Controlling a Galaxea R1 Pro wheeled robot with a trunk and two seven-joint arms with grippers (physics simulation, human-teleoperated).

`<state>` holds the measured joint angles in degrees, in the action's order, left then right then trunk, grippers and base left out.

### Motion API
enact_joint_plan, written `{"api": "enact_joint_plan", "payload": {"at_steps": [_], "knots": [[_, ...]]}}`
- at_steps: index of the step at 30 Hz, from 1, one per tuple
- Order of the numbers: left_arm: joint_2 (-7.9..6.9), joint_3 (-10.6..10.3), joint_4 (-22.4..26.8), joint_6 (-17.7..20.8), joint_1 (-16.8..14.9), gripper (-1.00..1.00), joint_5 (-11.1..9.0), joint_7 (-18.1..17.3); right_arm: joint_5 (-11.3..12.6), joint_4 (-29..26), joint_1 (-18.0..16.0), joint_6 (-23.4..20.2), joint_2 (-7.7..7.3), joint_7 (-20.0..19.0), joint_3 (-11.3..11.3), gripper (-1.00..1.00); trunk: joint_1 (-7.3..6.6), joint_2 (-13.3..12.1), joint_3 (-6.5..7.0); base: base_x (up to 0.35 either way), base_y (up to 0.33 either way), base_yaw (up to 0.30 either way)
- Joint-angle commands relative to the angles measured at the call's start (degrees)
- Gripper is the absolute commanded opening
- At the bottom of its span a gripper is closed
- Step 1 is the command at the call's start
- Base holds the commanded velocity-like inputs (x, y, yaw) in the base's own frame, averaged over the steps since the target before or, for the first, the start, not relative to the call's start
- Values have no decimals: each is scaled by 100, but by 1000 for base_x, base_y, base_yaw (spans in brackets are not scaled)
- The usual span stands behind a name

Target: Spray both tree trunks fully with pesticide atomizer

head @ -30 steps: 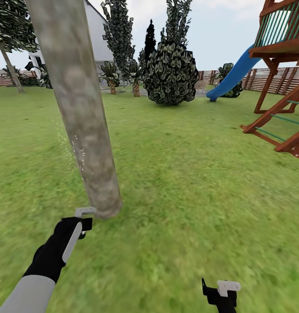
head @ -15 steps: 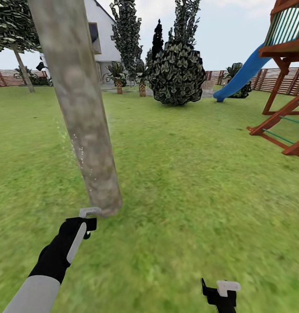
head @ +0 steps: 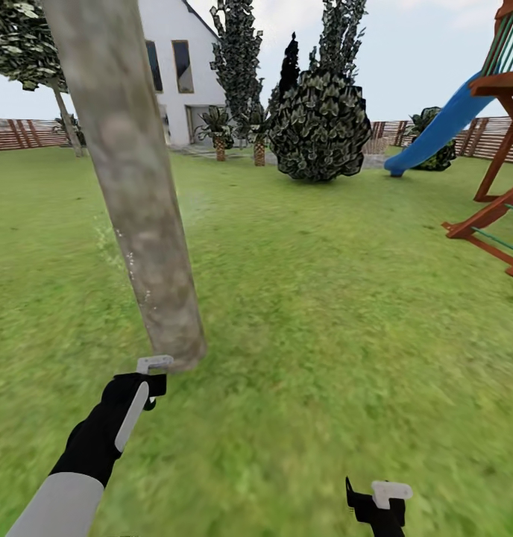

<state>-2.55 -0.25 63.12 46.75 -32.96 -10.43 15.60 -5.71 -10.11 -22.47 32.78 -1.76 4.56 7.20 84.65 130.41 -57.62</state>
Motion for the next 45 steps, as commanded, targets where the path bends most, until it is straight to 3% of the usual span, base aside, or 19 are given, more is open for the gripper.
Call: {"api": "enact_joint_plan", "payload": {"at_steps": [1,17,32,45], "knots": [[0,-1,-5,1,0,-100,6,-2,0,0,-1,0,0,-1,-1,100,0,0,0,107,-271,273],[70,-1,-19,-8,0,-100,7,-4,13,0,3,0,8,-8,-2,100,0,0,0,94,-271,33],[70,-1,-19,-8,0,-100,6,-22,0,0,2,0,9,-8,-3,100,0,0,0,87,-271,264],[71,10,-56,-83,0,-100,8,-28,14,0,3,0,9,-7,1,100,0,0,0,80,-248,77]]}}
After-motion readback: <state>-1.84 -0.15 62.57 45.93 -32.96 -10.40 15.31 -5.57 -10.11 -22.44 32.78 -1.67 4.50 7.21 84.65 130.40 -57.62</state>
